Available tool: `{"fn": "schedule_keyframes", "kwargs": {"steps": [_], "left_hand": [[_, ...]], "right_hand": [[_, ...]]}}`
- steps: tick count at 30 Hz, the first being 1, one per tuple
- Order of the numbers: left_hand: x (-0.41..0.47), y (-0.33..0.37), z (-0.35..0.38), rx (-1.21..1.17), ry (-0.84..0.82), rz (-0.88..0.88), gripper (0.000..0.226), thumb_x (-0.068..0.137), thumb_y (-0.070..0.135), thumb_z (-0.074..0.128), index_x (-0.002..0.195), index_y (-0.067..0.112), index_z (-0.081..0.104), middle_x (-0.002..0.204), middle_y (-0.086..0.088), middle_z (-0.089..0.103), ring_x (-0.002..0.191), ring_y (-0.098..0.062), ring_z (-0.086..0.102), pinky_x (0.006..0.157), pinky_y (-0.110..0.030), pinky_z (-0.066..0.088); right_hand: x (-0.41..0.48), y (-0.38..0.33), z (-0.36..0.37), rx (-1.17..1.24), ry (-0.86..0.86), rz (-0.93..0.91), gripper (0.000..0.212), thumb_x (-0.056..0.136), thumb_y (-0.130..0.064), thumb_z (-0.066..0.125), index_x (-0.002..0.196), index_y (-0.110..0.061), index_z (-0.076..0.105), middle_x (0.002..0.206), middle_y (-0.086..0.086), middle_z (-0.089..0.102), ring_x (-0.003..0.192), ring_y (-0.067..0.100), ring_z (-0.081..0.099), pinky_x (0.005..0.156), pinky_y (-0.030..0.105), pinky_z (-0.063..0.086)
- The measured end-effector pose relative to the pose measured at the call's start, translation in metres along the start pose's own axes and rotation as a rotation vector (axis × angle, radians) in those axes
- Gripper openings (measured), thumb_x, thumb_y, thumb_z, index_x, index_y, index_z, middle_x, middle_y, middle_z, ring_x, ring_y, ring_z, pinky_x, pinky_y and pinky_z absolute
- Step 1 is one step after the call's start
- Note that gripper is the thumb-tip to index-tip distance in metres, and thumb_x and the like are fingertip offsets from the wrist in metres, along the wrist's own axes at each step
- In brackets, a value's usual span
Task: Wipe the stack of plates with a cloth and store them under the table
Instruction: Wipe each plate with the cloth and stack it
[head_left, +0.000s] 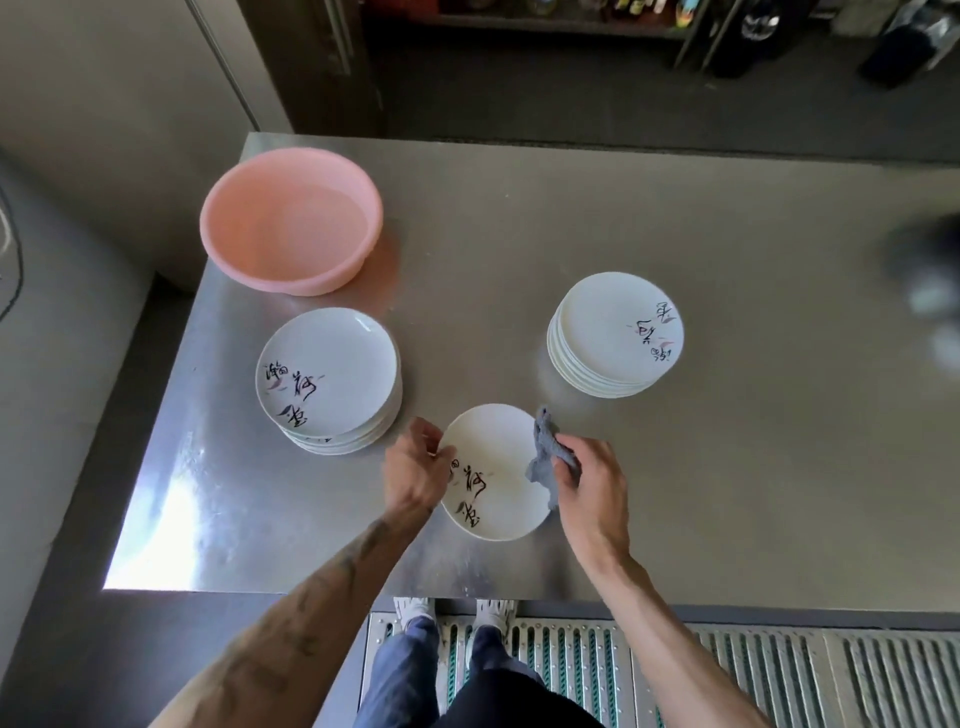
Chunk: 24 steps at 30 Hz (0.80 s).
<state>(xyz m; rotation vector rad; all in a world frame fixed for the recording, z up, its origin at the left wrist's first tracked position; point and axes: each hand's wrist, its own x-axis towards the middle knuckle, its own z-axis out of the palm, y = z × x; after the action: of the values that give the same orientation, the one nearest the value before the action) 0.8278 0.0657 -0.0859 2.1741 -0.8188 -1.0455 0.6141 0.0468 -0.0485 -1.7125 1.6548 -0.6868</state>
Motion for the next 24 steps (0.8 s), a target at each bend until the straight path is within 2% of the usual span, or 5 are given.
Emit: {"fn": "schedule_keyframes", "kwargs": {"steps": [4,7,12,19,24], "left_hand": [[0.004,-0.017,0.012,0.000,-0.033,0.107,0.023,0.087,0.004,0.072,0.090,0.019,0.054,0.080,0.003,0.069,0.059,-0.006,0.066,0.047,-0.015,0.047],[0.004,-0.025,0.011,0.106,-0.125,0.238,0.030,0.086,0.012,0.075,0.110,0.021,0.060,0.101,0.000,0.068,0.087,-0.021,0.066,0.074,-0.037,0.059],[-0.001,-0.049,0.003,0.511,-0.295,0.564,0.114,0.070,0.054,0.088,0.160,0.012,0.032,0.163,-0.008,0.033,0.145,-0.026,0.035,0.118,-0.043,0.029],[0.003,-0.052,0.001,0.605,-0.269,0.657,0.123,0.074,0.071,0.077,0.163,0.013,0.016,0.169,-0.004,0.023,0.154,-0.020,0.025,0.123,-0.040,0.022],[0.004,-0.054,0.001,0.566,-0.267,0.650,0.124,0.072,0.072,0.078,0.164,0.014,0.018,0.169,-0.003,0.024,0.153,-0.020,0.027,0.122,-0.039,0.023]], "right_hand": [[0.000,0.011,0.028,-0.057,-0.131,0.018,0.032,0.096,-0.004,0.062,0.124,-0.017,0.069,0.111,-0.001,0.060,0.106,0.016,0.057,0.092,0.023,0.046],[0.003,0.018,0.043,-0.165,-0.222,0.030,0.028,0.098,-0.009,0.061,0.125,-0.015,0.067,0.120,0.005,0.058,0.117,0.023,0.054,0.097,0.025,0.043],[0.017,0.019,0.056,-0.297,-0.236,0.042,0.033,0.097,-0.021,0.063,0.131,-0.021,0.062,0.129,0.003,0.049,0.125,0.024,0.045,0.096,0.034,0.046],[0.016,0.007,0.089,-0.455,-0.483,-0.219,0.053,0.097,-0.036,0.061,0.148,-0.032,0.046,0.137,-0.003,0.039,0.125,0.022,0.039,0.088,0.047,0.051],[0.037,0.012,0.092,-0.390,-0.327,-0.182,0.045,0.099,-0.024,0.061,0.143,-0.025,0.052,0.134,0.004,0.046,0.126,0.026,0.044,0.104,0.039,0.042]]}}
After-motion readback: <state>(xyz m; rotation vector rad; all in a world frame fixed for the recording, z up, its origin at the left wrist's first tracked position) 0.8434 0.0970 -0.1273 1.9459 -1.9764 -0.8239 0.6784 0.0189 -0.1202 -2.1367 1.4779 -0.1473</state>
